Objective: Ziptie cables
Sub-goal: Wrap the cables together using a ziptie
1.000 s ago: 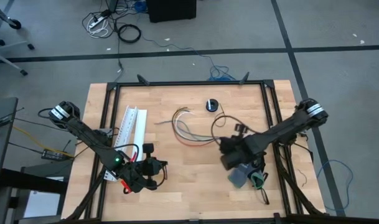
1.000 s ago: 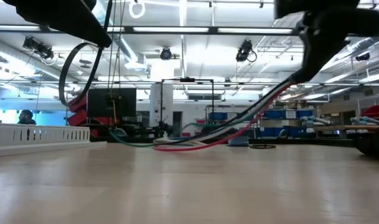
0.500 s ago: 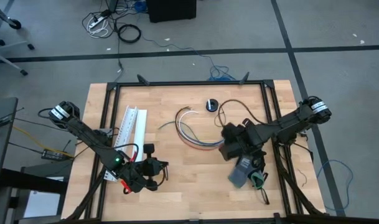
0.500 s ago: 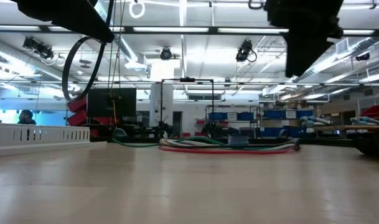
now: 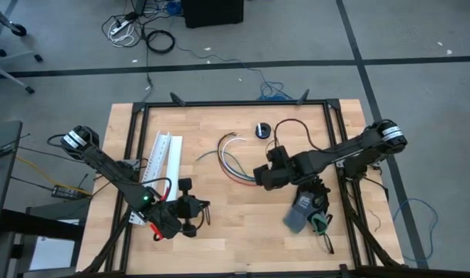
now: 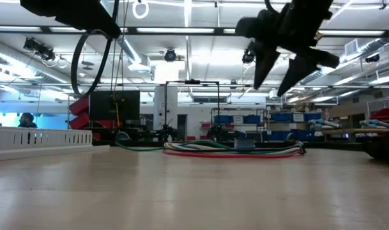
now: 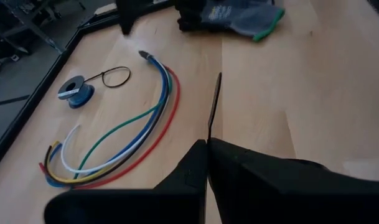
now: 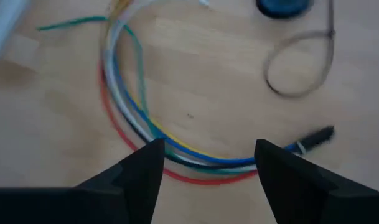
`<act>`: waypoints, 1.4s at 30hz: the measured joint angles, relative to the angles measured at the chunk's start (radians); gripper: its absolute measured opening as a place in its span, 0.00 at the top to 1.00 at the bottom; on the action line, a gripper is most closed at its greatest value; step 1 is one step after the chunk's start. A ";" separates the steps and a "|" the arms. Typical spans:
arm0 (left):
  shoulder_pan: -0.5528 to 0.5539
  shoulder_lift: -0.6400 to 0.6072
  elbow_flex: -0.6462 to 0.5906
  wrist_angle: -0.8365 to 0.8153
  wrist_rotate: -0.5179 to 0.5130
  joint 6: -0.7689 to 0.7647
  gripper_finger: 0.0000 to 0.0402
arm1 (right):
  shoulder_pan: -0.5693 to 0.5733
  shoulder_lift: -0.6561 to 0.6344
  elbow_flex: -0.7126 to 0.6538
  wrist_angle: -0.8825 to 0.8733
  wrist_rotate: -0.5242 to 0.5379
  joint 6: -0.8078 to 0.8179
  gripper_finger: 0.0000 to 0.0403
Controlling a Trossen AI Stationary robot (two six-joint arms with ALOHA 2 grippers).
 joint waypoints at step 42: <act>-0.002 0.024 -0.001 -0.013 0.046 0.109 1.00 | -0.015 0.404 -0.034 -0.082 -0.038 0.569 0.86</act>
